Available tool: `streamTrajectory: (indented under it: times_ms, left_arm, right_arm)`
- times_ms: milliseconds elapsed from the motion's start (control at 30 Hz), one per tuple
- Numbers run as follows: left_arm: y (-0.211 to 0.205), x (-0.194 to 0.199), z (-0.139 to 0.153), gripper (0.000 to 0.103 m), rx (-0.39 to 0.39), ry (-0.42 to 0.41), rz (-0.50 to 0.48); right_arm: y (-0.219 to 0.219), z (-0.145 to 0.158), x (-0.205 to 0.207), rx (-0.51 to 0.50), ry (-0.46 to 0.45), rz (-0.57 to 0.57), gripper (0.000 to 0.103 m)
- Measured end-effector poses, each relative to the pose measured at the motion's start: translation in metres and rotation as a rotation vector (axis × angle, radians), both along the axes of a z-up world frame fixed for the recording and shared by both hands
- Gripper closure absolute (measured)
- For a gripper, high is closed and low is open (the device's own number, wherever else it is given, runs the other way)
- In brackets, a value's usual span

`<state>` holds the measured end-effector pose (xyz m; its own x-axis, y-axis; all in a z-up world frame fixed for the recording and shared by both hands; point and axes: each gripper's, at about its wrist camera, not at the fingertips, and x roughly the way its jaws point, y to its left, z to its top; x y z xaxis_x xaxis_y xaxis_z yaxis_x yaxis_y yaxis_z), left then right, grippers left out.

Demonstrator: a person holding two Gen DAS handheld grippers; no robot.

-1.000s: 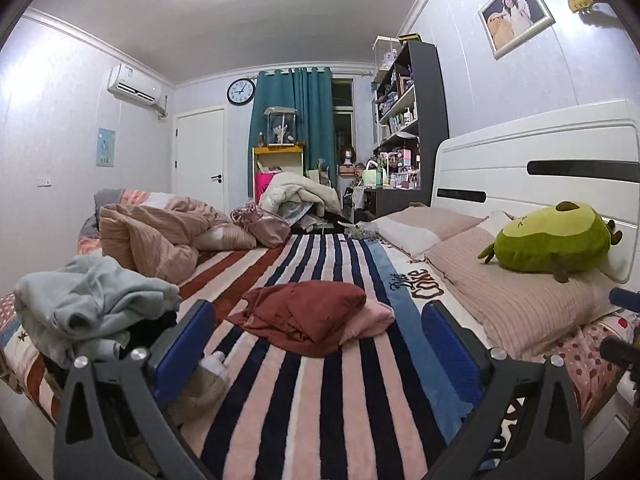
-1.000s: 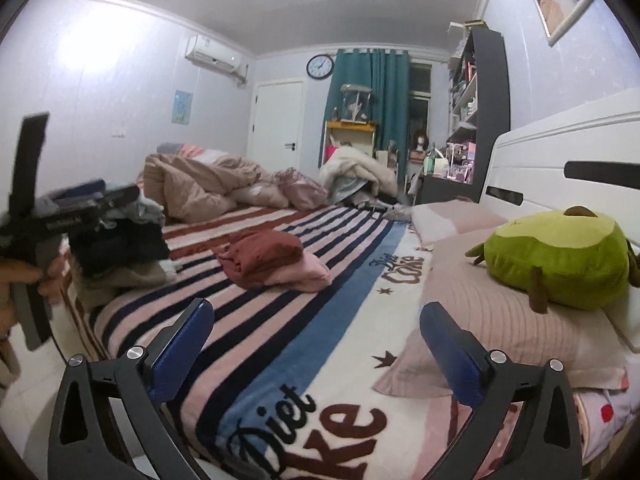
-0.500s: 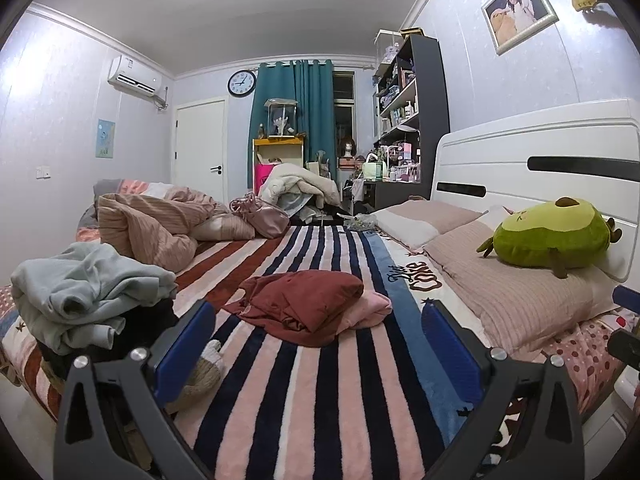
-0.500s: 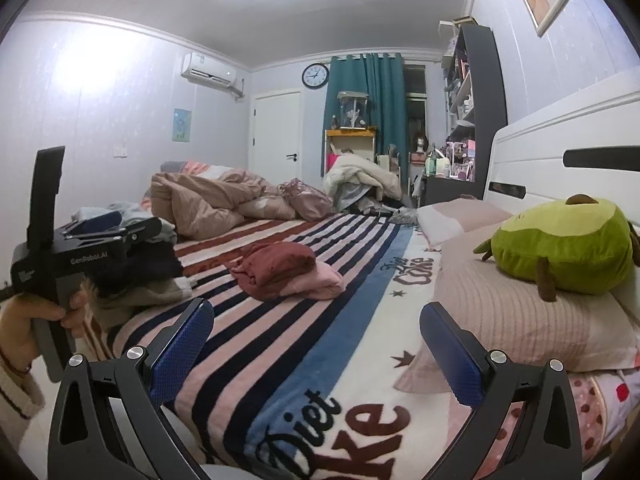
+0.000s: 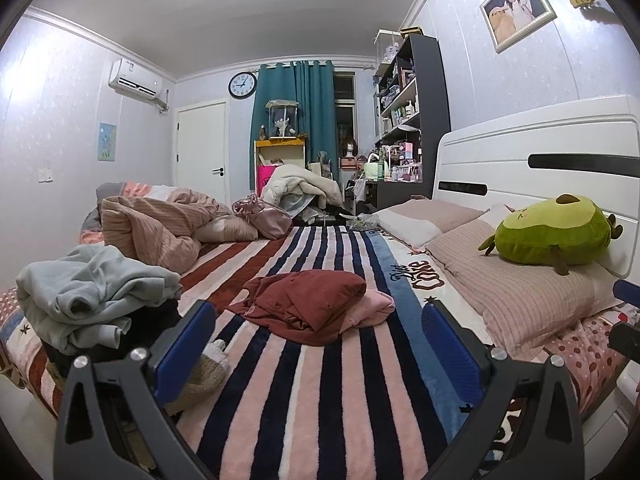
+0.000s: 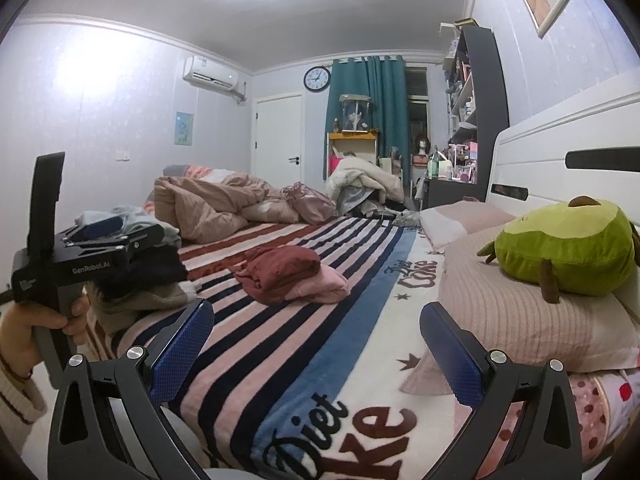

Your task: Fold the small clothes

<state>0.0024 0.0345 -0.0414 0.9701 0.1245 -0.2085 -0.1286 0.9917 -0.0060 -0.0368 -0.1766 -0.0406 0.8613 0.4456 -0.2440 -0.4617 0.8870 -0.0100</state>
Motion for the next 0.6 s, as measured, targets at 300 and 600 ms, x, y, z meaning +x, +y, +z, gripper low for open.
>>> streamTrajectory:
  times_ms: [300,600]
  left_arm:
    - [0.0020,-0.0005,0.0011,0.001,0.000,0.004,-0.012]
    - [0.0009,-0.0006,0.0010,0.001,0.000,0.003,-0.011]
  right_arm:
    - [0.0004,0.0040,-0.0006,0.013,0.004,0.001,0.000]
    - [0.0017,0.0070,-0.0034,0.034,0.006,-0.002,0.000]
